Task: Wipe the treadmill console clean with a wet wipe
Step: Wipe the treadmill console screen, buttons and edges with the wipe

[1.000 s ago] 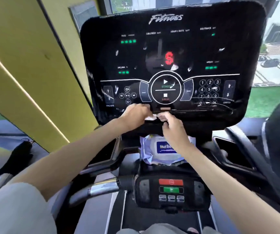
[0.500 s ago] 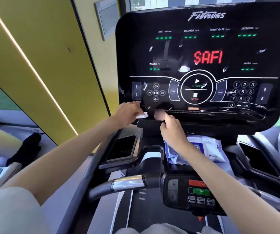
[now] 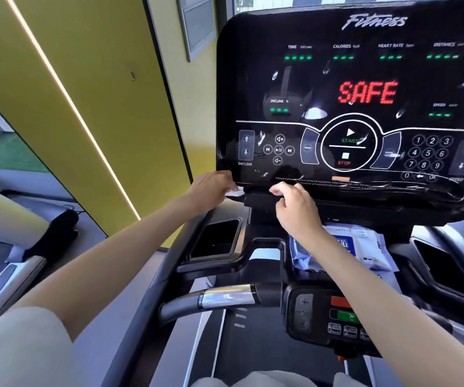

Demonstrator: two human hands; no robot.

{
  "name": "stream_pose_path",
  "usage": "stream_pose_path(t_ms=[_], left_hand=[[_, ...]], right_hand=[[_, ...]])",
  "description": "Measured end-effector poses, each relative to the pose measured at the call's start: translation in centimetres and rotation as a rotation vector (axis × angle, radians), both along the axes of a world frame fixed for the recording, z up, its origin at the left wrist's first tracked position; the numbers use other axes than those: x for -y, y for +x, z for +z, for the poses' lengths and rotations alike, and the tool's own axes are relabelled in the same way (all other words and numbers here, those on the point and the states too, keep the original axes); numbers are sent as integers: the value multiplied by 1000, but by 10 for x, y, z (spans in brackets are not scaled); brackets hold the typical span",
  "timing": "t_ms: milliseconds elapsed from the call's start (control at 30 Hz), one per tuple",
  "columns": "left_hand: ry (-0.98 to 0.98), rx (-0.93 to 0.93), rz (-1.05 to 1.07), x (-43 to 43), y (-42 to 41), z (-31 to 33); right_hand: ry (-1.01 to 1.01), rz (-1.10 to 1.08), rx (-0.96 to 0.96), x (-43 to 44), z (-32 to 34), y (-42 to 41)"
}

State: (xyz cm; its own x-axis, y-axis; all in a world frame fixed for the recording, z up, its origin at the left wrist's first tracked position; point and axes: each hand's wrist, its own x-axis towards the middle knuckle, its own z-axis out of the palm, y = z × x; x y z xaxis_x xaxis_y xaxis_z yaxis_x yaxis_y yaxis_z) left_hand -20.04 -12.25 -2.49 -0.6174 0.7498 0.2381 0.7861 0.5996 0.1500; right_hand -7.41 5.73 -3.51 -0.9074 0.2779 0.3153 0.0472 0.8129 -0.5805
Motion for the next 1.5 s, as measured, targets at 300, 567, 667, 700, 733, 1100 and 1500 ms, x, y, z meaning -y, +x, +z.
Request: stream_pose_path(t_ms=[300, 567, 667, 700, 733, 1100, 1500], left_hand=[[308, 16, 426, 46, -8, 10], [967, 886, 387, -13, 31, 66], [910, 1085, 259, -29, 40, 84], [870, 1094, 229, -34, 44, 89], [852, 1093, 206, -40, 47, 92], [1321, 1088, 494, -98, 63, 78], [1463, 1425, 517, -132, 58, 111]], right_hand=[[71, 71, -16, -1, 3, 3], [-346, 183, 133, -14, 53, -31], [-771, 313, 129, -15, 82, -35], [-809, 329, 128, -18, 89, -35], [-816, 328, 118, -21, 94, -35], [-1010, 31, -230, -57, 105, -33], [-228, 387, -362, -72, 96, -24]])
